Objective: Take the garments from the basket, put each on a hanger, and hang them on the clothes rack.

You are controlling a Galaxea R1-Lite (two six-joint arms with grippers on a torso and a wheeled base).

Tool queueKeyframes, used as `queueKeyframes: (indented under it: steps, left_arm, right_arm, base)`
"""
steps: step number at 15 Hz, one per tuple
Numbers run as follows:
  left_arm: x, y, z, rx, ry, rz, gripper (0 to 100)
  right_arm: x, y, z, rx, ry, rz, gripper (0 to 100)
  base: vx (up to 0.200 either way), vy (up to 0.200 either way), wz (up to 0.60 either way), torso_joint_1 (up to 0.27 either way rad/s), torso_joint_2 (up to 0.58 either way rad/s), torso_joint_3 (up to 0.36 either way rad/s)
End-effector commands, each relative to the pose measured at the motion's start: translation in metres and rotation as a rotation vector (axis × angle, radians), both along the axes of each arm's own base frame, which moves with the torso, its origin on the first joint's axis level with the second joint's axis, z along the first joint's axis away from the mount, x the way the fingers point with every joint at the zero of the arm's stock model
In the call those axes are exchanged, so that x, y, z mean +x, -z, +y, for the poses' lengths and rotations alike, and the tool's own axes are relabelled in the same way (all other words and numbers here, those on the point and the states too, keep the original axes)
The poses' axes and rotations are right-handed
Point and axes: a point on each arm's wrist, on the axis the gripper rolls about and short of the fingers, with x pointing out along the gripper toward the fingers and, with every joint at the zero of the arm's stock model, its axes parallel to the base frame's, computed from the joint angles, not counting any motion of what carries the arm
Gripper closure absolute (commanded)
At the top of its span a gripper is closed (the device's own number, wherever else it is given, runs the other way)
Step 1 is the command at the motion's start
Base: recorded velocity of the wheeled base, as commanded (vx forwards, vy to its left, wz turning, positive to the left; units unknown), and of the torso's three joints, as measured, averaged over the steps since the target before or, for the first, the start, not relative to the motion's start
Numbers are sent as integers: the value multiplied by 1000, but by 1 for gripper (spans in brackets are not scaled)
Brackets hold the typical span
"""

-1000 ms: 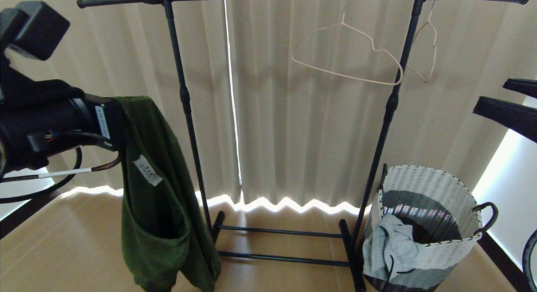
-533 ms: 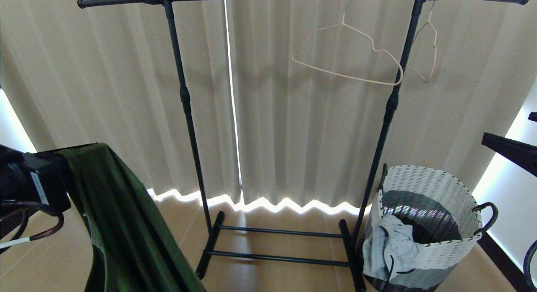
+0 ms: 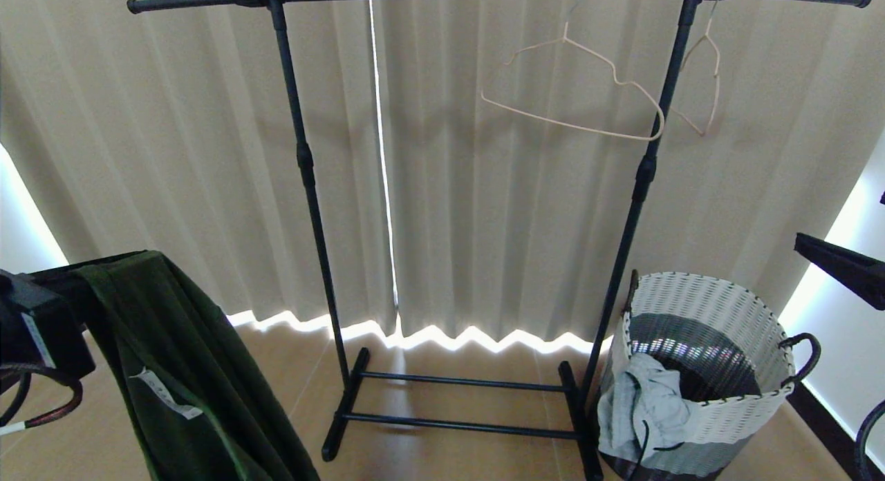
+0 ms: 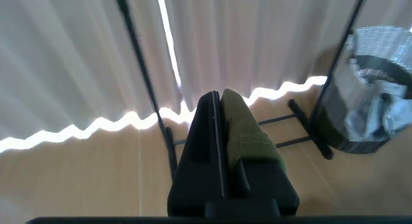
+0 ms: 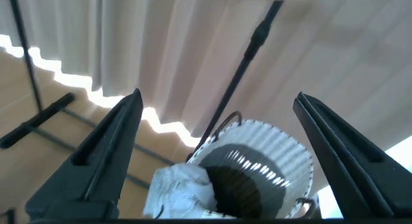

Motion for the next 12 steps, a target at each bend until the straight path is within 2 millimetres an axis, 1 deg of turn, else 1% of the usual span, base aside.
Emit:
queueKeyframes:
  steps: [1,3,5,7,9,12]
  left_arm:
    - [-5,-2,1,-1,9,-22,100]
    - [-5,-7,1,8,11,-43,100]
    - [-4,-10,1,6,9,-50,100]
    - [-3,-20,1,2,9,-79,100]
    - [-1,-21,0,3,9,-76,100]
    - [0,-18,0,4,8,-66,100]
  right_arm:
    - [9,13,-8,1,51,26,0]
    - [12,16,-15,0,99,23,0]
    - [10,18,-18,0,120,21,0]
    - [9,23,-21,-13,188,25,0]
    - [8,30,-22,-20,244,49,0]
    - [4,30,-22,-52,246,38,0]
  base:
    - [0,0,0,0,0,0]
    - [0,0,0,0,0,0]
    - [0,0,0,0,0,0]
    - [0,0,0,0,0,0]
    - [0,0,0,0,0,0]
    - [0,0,0,0,0,0]
